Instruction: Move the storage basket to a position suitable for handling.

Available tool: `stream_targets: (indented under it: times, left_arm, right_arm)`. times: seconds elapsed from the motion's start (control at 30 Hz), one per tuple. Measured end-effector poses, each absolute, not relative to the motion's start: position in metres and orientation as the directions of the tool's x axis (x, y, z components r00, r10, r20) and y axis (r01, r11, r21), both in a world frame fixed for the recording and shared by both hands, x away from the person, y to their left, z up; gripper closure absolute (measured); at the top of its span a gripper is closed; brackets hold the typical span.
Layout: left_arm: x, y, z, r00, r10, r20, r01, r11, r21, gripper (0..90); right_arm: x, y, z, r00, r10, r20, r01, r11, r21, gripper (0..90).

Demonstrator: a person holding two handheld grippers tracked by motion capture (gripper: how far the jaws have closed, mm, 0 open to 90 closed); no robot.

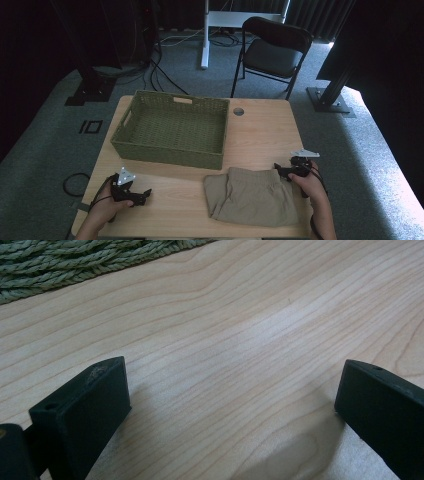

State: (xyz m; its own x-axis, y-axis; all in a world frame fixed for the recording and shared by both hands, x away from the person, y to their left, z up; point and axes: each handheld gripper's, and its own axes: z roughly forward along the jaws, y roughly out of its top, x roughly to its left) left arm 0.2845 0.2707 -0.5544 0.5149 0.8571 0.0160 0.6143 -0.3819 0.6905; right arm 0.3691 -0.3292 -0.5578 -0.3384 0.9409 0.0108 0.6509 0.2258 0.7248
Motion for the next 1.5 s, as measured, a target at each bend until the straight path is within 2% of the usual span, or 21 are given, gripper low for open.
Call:
stream_targets:
  times: [0.33, 0.93, 1.5]
  left_arm:
    - [0.289, 0.29, -0.551, 0.516, 0.857, 0.0, 0.623, -0.375, 0.687, 2.3]
    - [0.305, 0.315, -0.525, 0.496, 0.868, -0.017, 0.604, -0.33, 0.726, 2.4]
    - [0.318, 0.329, -0.469, 0.494, 0.869, 0.024, 0.512, -0.313, 0.8, 2.4]
  right_arm:
    - [0.372, -0.33, -0.555, -0.337, 0.941, 0.035, 0.665, 0.212, 0.716, 13.1]
    - [0.386, -0.304, -0.509, -0.339, 0.939, 0.056, 0.603, 0.171, 0.78, 12.6]
    - [0.383, -0.25, -0.472, -0.442, 0.895, 0.062, 0.532, 0.206, 0.821, 12.9]
